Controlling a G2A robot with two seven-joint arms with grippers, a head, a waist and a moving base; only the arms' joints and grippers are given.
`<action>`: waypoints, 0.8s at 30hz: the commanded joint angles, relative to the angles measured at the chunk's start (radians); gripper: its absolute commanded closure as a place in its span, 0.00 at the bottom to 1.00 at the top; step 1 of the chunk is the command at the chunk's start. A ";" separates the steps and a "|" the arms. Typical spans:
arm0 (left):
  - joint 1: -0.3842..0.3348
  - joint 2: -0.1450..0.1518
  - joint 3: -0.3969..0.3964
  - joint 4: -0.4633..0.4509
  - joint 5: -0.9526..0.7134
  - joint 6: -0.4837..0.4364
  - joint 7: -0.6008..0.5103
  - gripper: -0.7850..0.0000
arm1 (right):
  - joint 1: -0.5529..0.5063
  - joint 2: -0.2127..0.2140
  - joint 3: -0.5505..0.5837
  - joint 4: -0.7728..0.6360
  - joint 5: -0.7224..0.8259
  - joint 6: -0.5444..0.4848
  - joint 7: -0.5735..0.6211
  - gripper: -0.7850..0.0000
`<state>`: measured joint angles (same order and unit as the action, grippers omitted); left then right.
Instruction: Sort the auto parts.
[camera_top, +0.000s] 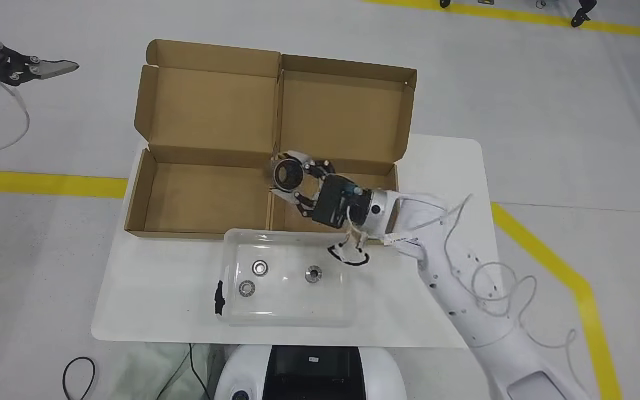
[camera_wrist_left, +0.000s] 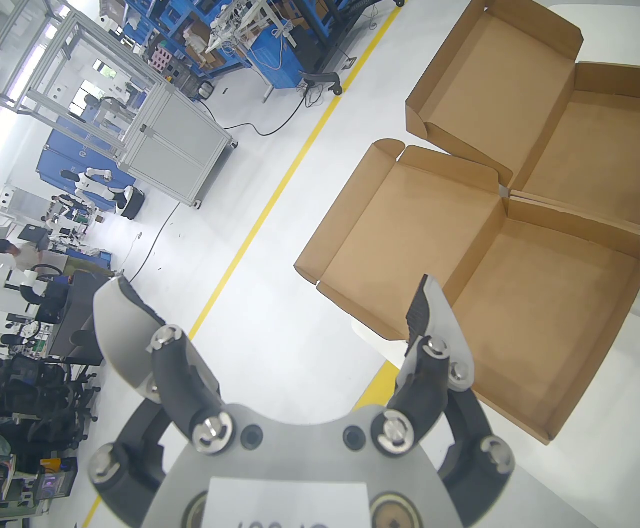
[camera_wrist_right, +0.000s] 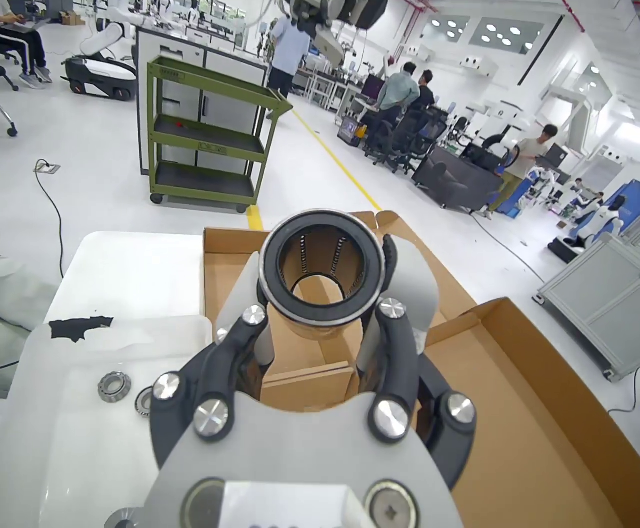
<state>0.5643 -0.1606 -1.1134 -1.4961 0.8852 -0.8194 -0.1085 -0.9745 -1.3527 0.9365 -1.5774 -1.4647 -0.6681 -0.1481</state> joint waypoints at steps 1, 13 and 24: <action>0.000 0.000 0.000 0.000 0.000 0.000 0.000 0.00 | 0.007 -0.003 -0.009 0.025 0.008 0.007 0.043 1.00; 0.000 0.000 0.000 0.000 0.000 0.000 0.000 0.00 | 0.085 -0.032 -0.069 0.231 0.126 0.014 0.182 1.00; 0.000 0.000 0.000 0.000 0.000 0.000 0.000 0.00 | 0.131 -0.065 -0.120 0.374 0.226 0.100 0.363 1.00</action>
<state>0.5643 -0.1606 -1.1134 -1.4961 0.8852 -0.8194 -0.1085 -0.8477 -1.4156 0.8192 -1.2136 -1.2469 -0.5705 0.2039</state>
